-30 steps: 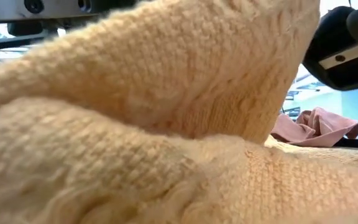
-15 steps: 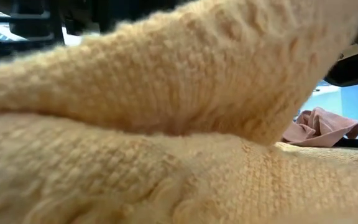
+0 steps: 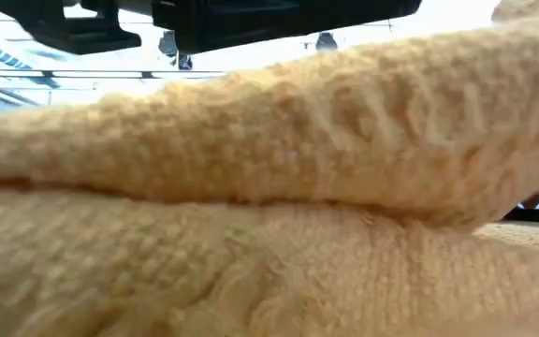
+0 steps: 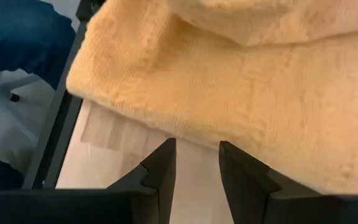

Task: Fold towel
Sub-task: Fold the yellow towel

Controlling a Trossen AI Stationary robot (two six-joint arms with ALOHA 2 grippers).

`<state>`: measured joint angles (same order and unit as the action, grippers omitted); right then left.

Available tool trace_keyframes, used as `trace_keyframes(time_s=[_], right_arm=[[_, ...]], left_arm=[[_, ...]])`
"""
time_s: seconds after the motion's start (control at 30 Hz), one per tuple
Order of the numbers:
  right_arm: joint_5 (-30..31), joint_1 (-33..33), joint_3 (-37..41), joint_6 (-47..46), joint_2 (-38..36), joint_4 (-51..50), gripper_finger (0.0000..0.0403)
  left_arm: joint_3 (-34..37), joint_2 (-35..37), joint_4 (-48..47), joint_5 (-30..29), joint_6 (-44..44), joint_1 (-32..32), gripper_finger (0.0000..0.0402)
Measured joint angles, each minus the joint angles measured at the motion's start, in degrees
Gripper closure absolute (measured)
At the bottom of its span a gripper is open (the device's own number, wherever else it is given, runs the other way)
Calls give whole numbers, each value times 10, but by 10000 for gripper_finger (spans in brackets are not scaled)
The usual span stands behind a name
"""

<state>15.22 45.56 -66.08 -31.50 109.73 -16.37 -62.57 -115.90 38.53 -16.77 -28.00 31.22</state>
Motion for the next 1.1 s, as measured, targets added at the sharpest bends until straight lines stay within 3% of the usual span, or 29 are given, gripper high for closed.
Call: trace_keyframes(time_s=[0.17, 0.47, 0.77, 0.93, 1.1], right_arm=[[3, 4, 0, -6, 0, -21, 294], [15, 6, 0, 10, -1, -28, 294], [15, 6, 0, 16, -1, -29, 294], [17, 5, 0, 21, -1, -28, 294], [17, 5, 0, 19, -1, -28, 294]], left_arm=[[0, 45, -107, -82, 21, 5, 179], [0, 138, -421, -87, 99, -12, 179], [2, 205, -723, 3, 211, -65, 179], [47, 205, -729, 65, 194, -99, 182], [98, 205, -688, 73, 175, -132, 200]])
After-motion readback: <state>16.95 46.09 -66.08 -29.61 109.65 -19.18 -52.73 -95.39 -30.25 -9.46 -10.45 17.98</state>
